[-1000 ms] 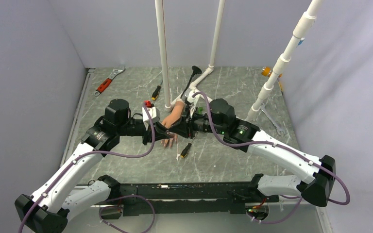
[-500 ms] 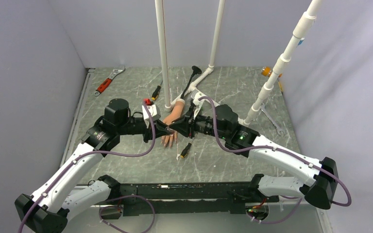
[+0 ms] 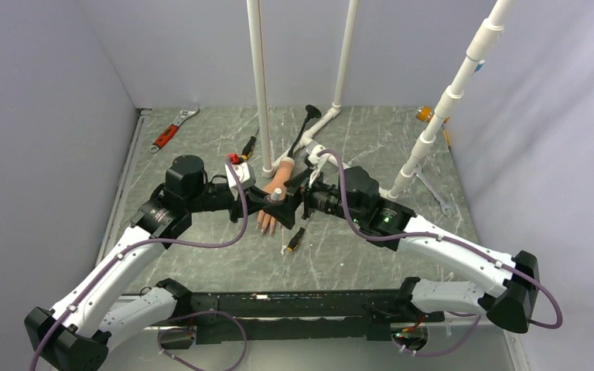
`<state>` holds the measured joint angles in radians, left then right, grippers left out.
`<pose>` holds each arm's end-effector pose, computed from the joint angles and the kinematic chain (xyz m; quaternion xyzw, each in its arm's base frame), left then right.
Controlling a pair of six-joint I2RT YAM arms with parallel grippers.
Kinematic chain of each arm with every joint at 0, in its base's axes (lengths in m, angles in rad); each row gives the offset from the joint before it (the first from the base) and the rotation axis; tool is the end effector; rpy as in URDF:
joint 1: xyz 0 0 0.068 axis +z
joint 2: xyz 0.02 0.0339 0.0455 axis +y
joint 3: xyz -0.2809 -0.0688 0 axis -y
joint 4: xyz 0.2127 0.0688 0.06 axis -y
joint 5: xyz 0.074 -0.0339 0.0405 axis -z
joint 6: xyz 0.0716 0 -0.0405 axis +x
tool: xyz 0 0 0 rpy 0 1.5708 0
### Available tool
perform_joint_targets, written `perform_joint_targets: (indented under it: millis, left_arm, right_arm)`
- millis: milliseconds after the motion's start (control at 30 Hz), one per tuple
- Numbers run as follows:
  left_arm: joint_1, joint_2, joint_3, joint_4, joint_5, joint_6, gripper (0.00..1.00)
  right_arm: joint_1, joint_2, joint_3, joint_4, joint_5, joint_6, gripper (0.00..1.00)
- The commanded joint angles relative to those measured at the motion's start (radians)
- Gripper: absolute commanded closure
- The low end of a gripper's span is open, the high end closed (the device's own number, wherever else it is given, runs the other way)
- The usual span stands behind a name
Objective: Paint the nails
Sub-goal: Unscrew the nail polish bottle.
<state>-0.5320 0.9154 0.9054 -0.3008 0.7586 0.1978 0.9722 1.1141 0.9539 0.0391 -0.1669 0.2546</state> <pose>0.1319 -0.1348 0.3555 0.4716 0.6233 -0.3860 0.4899 0.1362 0.2209 0.3734 -0.3137 0.6791 0.4314 0.5043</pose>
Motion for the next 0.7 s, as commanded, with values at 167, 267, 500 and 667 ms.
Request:
perform_joint_targets:
  millis: [167, 267, 500, 667]
  left_arm:
    - [-0.003, 0.0, 0.037, 0.037, -0.094, 0.003, 1.0]
    - [-0.002, -0.005, 0.033, 0.046, -0.14, -0.009, 1.0]
    - [-0.002, -0.039, 0.01, 0.08, -0.335, -0.03, 1.0]
    - [-0.003, -0.058, -0.008, 0.104, -0.409, -0.04, 1.0]
  right_arm:
    - [0.003, -0.095, 0.079, -0.019, 0.165, 0.117, 0.02]
    - [0.003, -0.064, 0.13, -0.103, 0.286, 0.21, 0.06]
    - [0.007, 0.057, 0.256, -0.223, 0.405, 0.382, 0.18]
    - [0.028, 0.144, 0.338, -0.219, 0.398, 0.397, 0.19]
